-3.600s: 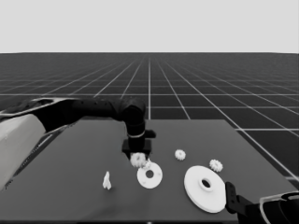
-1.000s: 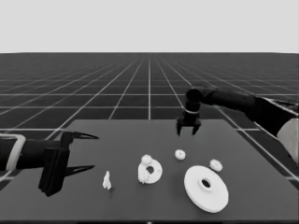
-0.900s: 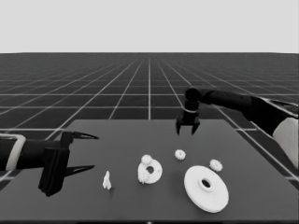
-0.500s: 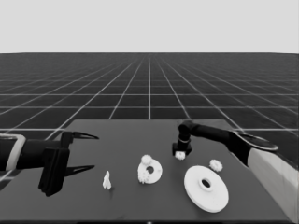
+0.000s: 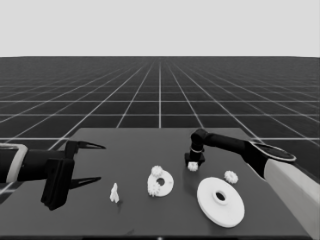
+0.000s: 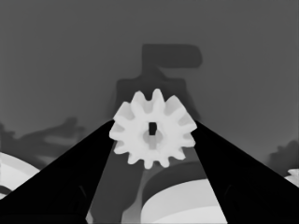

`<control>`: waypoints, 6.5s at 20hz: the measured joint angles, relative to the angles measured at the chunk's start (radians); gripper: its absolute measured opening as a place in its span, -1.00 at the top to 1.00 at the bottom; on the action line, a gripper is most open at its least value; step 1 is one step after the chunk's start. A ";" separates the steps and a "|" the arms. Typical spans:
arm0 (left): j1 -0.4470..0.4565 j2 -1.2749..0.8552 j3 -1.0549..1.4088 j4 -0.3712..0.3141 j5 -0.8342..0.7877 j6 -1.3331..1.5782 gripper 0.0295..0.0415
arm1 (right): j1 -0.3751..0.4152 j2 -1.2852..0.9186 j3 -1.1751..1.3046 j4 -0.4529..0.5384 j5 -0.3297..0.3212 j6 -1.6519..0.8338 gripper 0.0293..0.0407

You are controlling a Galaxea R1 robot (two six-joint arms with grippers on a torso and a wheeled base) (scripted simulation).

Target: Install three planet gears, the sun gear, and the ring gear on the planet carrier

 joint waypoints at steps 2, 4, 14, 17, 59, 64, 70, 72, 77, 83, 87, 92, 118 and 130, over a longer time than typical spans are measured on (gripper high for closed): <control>0.000 0.000 0.000 0.000 0.000 0.000 -0.49 | 0.000 0.000 0.000 0.000 0.000 0.000 0.66; 0.000 0.000 0.000 0.000 0.000 0.000 -0.49 | 0.088 -0.090 0.217 0.068 -0.119 0.104 0.66; 0.000 0.000 0.000 0.000 0.000 0.000 -0.49 | 0.348 -0.089 0.436 0.254 -0.240 0.345 0.66; 0.000 0.000 0.000 0.000 0.000 0.000 -0.49 | 0.352 0.032 0.573 0.261 -0.234 0.576 0.66; 0.000 0.000 0.000 0.000 0.000 0.000 -0.49 | 0.376 -0.607 0.584 0.265 -0.268 -0.048 -0.61; 0.000 0.000 0.000 0.000 0.000 0.000 -0.49 | 0.237 -0.613 0.546 0.154 -0.140 -0.097 -0.61; 0.000 0.000 0.000 0.000 0.000 0.000 -0.49 | -0.020 -0.525 0.380 0.024 0.046 -0.147 -0.61; 0.000 0.000 0.000 0.000 0.000 0.000 -0.49 | -0.025 -0.521 0.372 0.022 0.051 -0.149 -0.61; 0.000 0.000 0.000 0.000 0.000 0.000 -0.49 | -0.026 -0.519 0.368 0.021 0.054 -0.151 0.71; 0.000 0.000 0.000 0.000 0.000 0.000 -0.49 | -0.026 -0.519 0.367 0.020 0.054 -0.151 0.72; 0.000 0.000 0.000 0.000 0.000 0.000 -0.49 | 0.324 -0.619 0.555 0.229 -0.231 -0.094 0.72; 0.000 0.000 0.000 0.000 0.000 0.000 -0.49 | 0.373 -0.605 0.528 0.260 -0.267 -0.104 0.71; 0.000 0.000 0.000 0.000 0.000 0.000 -0.49 | 0.028 0.250 0.310 -0.045 -0.163 0.586 0.73; 0.000 0.000 0.000 0.000 0.000 0.000 -0.49 | 0.027 0.250 0.310 -0.045 -0.163 0.711 0.73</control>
